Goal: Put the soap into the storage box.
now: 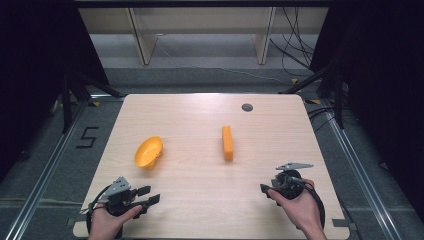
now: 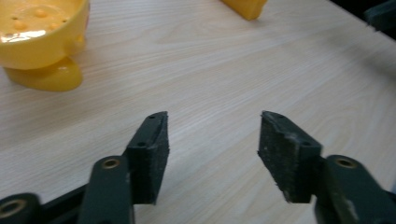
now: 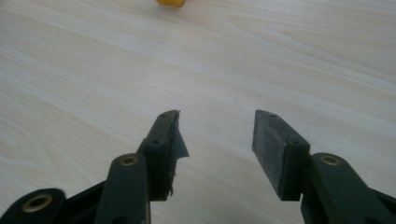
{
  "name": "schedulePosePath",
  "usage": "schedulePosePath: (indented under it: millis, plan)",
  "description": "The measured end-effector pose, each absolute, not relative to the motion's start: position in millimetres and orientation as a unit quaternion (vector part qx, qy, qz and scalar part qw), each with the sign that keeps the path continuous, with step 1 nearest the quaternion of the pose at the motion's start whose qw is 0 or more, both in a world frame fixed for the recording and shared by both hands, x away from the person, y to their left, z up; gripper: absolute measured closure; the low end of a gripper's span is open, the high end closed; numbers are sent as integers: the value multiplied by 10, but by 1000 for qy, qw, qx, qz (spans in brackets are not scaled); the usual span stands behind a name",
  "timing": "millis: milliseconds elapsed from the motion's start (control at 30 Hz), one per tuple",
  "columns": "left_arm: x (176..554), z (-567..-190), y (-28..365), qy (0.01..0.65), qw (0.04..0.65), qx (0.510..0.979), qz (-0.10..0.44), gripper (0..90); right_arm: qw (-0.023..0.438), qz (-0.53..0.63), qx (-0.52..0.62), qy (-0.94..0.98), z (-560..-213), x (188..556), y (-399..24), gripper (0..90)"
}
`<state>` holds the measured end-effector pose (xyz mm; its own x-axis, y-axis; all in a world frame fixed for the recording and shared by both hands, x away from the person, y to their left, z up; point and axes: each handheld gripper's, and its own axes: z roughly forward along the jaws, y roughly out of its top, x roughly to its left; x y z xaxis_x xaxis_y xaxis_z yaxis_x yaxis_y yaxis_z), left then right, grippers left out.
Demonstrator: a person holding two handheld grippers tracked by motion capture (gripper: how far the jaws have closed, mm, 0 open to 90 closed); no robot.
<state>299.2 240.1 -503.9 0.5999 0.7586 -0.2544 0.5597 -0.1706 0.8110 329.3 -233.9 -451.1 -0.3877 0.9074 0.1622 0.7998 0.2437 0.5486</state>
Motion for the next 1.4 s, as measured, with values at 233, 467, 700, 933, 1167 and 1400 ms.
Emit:
schedulePosePath:
  millis: [233, 467, 700, 933, 1167, 1400]
  plan:
    - [2997, -5053, 2384, 440, 465, 761, 109, 325, 101, 270, 549, 784, -4405, 3512, -2103, 444]
    - [2995, -5067, 2368, 429, 461, 769, 106, 310, 77, 224, 563, 792, -4260, 3887, -1779, 406]
    - [2994, -5065, 2378, 431, 453, 773, 109, 306, 67, 208, 570, 792, -4161, 4220, -1514, 391]
    - [2991, -5068, 2377, 431, 454, 772, 107, 303, 66, 204, 570, 793, -4207, 4514, -1229, 368]
    - [2992, -5073, 2377, 430, 455, 773, 104, 302, 75, 196, 585, 784, -4360, 4701, -1061, 354]
    - [2999, -5089, 2373, 428, 460, 772, 99, 300, 77, 185, 578, 791, -4459, 4845, -944, 374]
